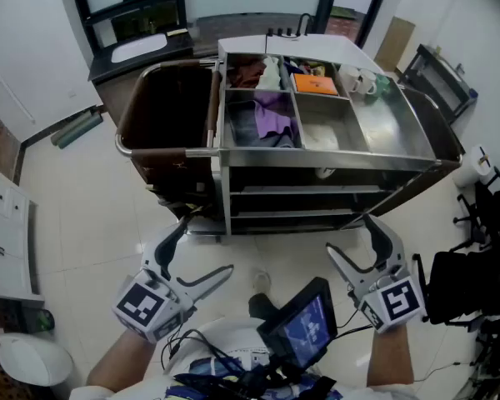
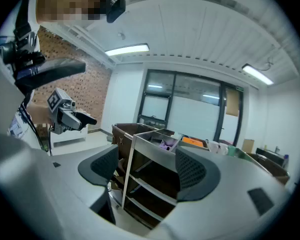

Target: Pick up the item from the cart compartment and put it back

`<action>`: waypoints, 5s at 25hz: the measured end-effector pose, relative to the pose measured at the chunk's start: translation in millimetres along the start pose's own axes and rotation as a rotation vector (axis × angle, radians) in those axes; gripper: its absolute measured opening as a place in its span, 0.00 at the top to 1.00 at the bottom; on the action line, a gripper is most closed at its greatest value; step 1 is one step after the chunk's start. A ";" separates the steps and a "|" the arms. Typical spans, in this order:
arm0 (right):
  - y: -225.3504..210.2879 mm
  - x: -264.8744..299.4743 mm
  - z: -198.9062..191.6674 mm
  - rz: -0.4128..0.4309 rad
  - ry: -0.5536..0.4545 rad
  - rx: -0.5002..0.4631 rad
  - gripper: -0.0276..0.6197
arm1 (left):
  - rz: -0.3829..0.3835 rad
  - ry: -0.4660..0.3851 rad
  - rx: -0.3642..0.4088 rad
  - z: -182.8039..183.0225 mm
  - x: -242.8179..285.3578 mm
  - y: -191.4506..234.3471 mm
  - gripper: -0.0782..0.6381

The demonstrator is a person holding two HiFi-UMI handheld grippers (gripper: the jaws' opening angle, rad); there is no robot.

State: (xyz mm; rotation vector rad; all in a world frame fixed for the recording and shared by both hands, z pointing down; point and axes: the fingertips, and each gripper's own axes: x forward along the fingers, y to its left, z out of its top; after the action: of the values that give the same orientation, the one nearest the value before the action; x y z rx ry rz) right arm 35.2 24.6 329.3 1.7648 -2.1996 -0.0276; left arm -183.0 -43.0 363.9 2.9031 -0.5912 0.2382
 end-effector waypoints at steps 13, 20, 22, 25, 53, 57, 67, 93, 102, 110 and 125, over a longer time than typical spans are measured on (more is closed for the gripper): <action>-95.7 261.7 3.3 0.496 0.173 -0.258 0.36 | 0.171 -0.037 -0.024 37.6 116.4 36.2 0.24; -69.1 345.9 -46.3 0.673 0.426 -0.513 0.36 | 0.246 -0.063 -0.040 44.7 114.6 55.2 0.24; -64.2 358.0 -68.7 0.711 0.526 -0.621 0.36 | 0.259 -0.064 -0.031 46.0 110.1 61.2 0.24; -62.0 367.9 -97.7 0.764 0.659 -0.724 0.36 | 0.274 -0.072 -0.036 48.2 103.6 68.5 0.24; -60.1 354.4 -81.2 0.825 0.671 -0.678 0.86 | 0.291 -0.075 -0.047 45.7 61.1 86.8 0.24; -74.3 340.7 -42.2 0.676 0.508 -0.592 0.86 | 0.252 -0.073 -0.031 45.8 63.4 84.0 0.24; -133.8 249.8 49.5 0.281 0.208 -0.260 0.86 | 0.136 -0.078 -0.019 49.0 50.7 70.5 0.24; -89.1 -106.2 32.8 -0.361 -0.051 0.097 0.86 | -0.145 -0.026 0.036 39.4 84.0 0.0 0.24; -133.5 -137.0 17.2 -0.351 -0.081 0.100 0.86 | -0.181 -0.049 0.016 52.8 124.1 -51.3 0.24; -190.6 -149.9 4.0 -0.300 -0.096 0.066 0.86 | -0.138 -0.032 0.029 53.9 163.7 -78.5 0.24; -303.4 -131.5 -21.5 -0.169 -0.080 -0.020 0.86 | -0.072 -0.021 0.057 61.4 241.6 -130.4 0.24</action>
State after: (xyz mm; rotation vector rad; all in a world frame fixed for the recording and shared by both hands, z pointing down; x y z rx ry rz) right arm 352.8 82.2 254.4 1.9650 -2.0897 -0.1610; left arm 96.0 -26.7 332.5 2.9786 -0.4893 0.2190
